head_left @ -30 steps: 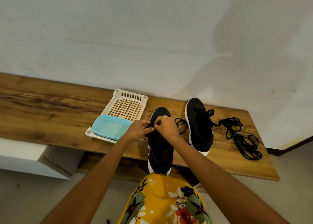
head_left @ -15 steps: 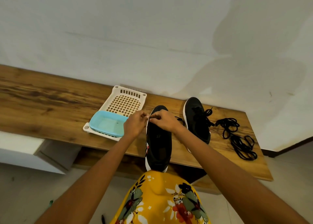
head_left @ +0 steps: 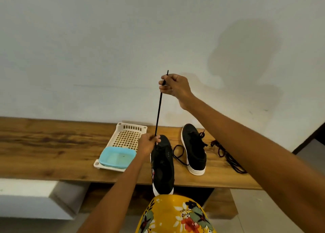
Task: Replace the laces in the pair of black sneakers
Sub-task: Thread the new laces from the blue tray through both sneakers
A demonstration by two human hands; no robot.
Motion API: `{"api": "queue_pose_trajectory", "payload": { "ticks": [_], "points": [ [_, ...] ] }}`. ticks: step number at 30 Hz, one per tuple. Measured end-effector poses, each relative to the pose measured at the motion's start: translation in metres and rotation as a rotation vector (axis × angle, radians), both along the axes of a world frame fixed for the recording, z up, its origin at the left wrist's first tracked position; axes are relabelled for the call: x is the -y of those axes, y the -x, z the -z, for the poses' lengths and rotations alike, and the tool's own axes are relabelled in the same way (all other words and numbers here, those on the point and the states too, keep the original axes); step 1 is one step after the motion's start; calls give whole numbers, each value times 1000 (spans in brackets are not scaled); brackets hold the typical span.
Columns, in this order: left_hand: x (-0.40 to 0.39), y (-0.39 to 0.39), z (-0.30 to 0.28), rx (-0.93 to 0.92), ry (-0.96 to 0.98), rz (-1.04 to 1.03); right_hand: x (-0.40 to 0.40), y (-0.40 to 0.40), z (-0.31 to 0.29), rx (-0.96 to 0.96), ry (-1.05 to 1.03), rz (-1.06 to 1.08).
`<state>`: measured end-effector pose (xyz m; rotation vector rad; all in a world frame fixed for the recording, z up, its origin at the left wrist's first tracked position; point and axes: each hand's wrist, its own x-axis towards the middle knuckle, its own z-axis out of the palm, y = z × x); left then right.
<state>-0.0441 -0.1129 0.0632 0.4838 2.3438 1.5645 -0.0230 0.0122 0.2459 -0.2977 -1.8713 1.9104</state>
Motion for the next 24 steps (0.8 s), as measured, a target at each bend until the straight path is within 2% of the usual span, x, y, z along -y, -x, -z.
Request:
{"api": "queue_pose_trajectory", "payload": {
  "ticks": [2,6,12,14,17,24],
  "points": [
    [5,2,-15,-39,-46,-115,-6,-9,-5,11,-28,41],
    [20,13,-45,-53,-133,-170,-10,-25,7,59,-127,66],
    [29,13,-46,-61,27,-150,11,-29,55,217,-227,56],
    [23,11,-47,-43,-37,-135,21,-24,78,315,-311,55],
    [15,5,-48,122,-216,-125,33,-21,116,433,-434,60],
    [18,15,-13,10,46,5,51,-30,175,498,-259,43]
  ]
}}
